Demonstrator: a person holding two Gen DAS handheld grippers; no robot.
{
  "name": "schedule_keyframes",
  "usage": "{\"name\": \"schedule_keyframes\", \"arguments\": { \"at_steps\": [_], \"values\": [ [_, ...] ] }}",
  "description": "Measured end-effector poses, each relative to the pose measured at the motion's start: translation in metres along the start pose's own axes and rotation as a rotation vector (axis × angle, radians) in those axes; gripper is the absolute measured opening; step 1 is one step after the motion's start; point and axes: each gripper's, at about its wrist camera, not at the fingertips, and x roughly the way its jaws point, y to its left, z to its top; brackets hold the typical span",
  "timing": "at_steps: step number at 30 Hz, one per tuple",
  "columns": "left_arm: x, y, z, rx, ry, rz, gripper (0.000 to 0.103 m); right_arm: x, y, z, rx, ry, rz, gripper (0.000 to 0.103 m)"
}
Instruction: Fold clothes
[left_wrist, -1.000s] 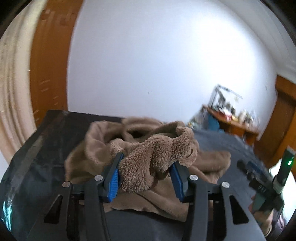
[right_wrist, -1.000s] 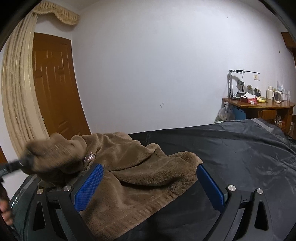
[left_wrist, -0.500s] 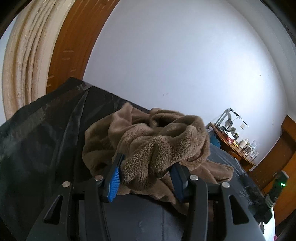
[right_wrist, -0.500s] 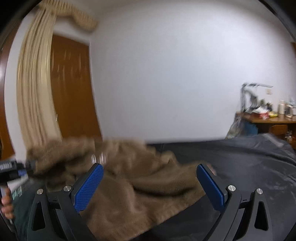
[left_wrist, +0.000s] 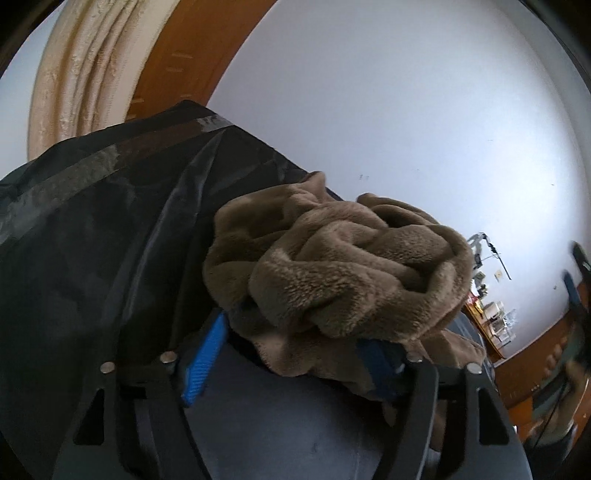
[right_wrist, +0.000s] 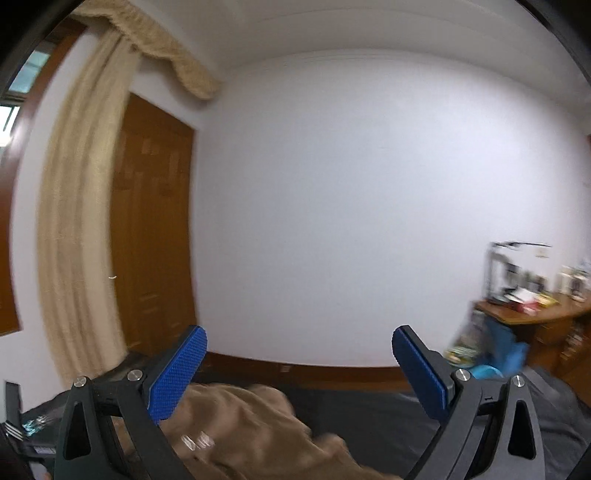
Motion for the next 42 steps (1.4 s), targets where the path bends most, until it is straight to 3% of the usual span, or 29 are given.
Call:
{"name": "schedule_keyframes", "arguments": {
  "at_steps": [1,4,10,19,21,23,25,27,29,31,36,42],
  "values": [
    [0.000,0.000,0.000,-0.001,-0.002,0.009,0.079,0.025,0.008,0.002,-0.026,0.111,0.026,0.102],
    [-0.001,-0.006,-0.004,0.021,0.002,0.030,0.079,0.092,0.029,-0.013,-0.077,0.303,0.050,0.102],
    [0.008,-0.004,-0.007,0.022,0.041,0.056,0.080,0.179,0.066,-0.052,-0.144,0.470,0.170,0.102],
    [0.015,-0.002,-0.012,0.004,0.088,0.072,0.080,0.275,0.074,-0.101,-0.056,0.726,0.262,0.101],
    [0.017,-0.001,-0.012,0.006,0.093,0.081,0.080,0.289,0.076,-0.114,-0.049,0.775,0.262,0.093],
    [0.017,0.001,-0.013,0.008,0.094,0.089,0.080,0.294,0.075,-0.125,-0.021,0.811,0.259,0.071],
    [0.018,0.001,-0.013,0.013,0.089,0.100,0.080,0.297,0.074,-0.134,0.012,0.837,0.253,0.060],
    [0.019,0.000,-0.012,0.021,0.082,0.114,0.080,0.291,0.073,-0.133,0.015,0.812,0.240,0.047],
    [0.017,-0.003,-0.012,0.045,0.064,0.135,0.080,0.282,0.071,-0.128,0.022,0.774,0.220,0.021],
    [0.014,-0.008,-0.013,0.080,0.037,0.160,0.080,0.267,0.065,-0.119,0.043,0.716,0.194,0.016],
    [0.001,-0.030,-0.021,0.213,-0.067,0.223,0.080,0.211,0.049,-0.087,0.025,0.537,0.108,0.014],
    [-0.015,-0.065,-0.043,0.438,-0.203,0.276,0.080,0.140,0.026,-0.066,0.010,0.420,0.055,0.014]
  ]
}}
